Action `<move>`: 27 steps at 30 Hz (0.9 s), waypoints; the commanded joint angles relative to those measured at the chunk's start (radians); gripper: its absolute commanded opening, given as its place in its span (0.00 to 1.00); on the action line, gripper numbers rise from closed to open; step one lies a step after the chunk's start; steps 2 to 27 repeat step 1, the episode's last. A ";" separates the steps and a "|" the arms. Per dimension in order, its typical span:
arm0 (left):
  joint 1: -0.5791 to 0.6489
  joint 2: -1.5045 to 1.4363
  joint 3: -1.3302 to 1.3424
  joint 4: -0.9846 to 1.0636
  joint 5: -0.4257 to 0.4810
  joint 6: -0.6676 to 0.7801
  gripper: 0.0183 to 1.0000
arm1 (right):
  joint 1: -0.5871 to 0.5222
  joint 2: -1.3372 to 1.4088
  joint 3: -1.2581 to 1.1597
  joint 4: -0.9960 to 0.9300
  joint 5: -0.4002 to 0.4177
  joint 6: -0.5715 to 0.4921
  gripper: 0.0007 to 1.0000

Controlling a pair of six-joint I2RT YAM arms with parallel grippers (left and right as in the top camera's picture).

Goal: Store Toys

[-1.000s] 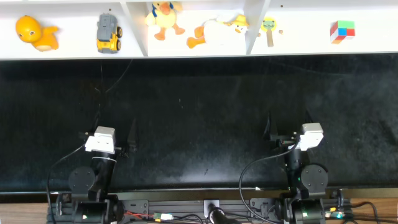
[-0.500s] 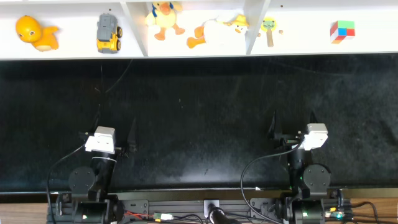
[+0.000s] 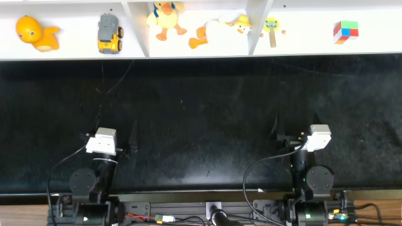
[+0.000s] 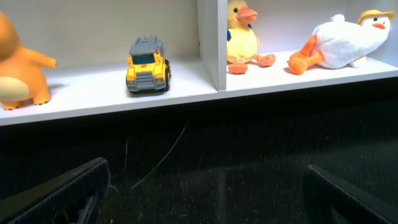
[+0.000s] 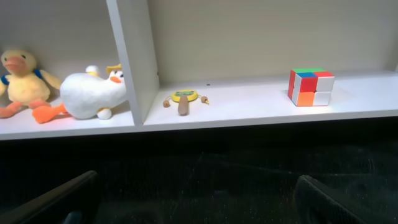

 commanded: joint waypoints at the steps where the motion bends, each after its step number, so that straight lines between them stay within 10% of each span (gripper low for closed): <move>1: -0.005 -0.011 -0.001 -0.005 0.010 0.016 1.00 | -0.002 -0.009 -0.013 0.003 0.000 0.007 1.00; 27: -0.005 -0.011 -0.001 -0.005 0.010 0.016 1.00 | -0.002 -0.009 -0.013 0.003 0.000 0.007 1.00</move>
